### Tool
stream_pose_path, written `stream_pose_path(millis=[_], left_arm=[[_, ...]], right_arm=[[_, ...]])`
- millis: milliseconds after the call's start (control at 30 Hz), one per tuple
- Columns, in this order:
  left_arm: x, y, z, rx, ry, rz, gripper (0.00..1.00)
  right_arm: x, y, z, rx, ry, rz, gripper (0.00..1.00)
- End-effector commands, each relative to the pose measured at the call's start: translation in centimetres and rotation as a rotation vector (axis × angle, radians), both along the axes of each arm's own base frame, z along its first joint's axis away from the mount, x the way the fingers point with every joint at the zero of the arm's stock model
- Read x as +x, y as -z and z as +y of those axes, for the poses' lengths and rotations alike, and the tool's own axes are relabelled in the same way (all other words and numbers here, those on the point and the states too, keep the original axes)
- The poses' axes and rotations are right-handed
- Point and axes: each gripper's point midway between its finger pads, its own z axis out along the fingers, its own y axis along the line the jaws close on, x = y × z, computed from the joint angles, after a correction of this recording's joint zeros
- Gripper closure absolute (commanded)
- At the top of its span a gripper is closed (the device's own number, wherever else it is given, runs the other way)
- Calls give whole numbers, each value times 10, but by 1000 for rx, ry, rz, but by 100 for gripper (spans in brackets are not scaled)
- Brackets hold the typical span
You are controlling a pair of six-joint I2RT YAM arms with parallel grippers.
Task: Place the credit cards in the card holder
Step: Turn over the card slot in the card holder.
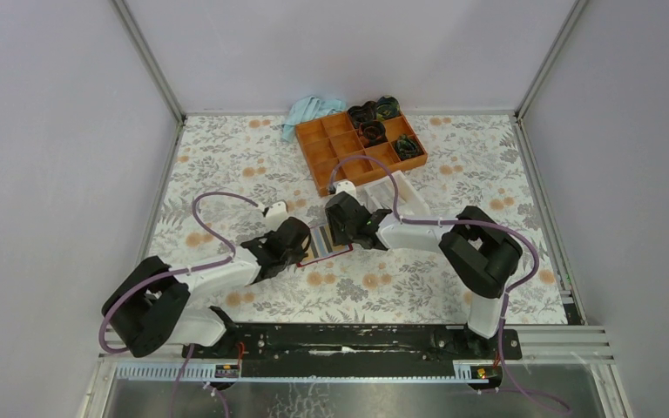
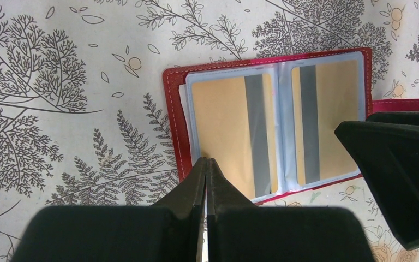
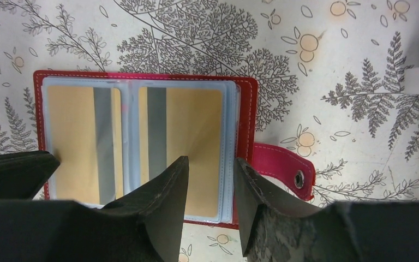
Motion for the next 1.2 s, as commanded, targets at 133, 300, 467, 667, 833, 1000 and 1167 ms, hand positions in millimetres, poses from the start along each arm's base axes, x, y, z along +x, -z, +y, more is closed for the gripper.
stream_pose_path(millis=[133, 300, 467, 667, 833, 1000, 1167], left_arm=[[6, -2, -8, -33, -3, -31, 99], [7, -3, -8, -31, -2, -33, 99], [5, 0, -7, -27, -2, -25, 99], [2, 7, -5, -18, 0, -9, 99], [0, 13, -5, -14, 3, 5, 99], [0, 13, -5, -15, 3, 5, 99], [0, 15, -5, -12, 4, 10, 100]], right_arm=[[-9, 8, 6, 42, 11, 33, 56], [-17, 10, 13, 97, -4, 69, 57], [-20, 2, 19, 154, -17, 71, 59], [-19, -11, 18, 178, -10, 45, 65], [-18, -18, 20, 192, -17, 35, 69], [-17, -23, 21, 206, -19, 26, 72], [-18, -33, 26, 256, -30, 14, 73]])
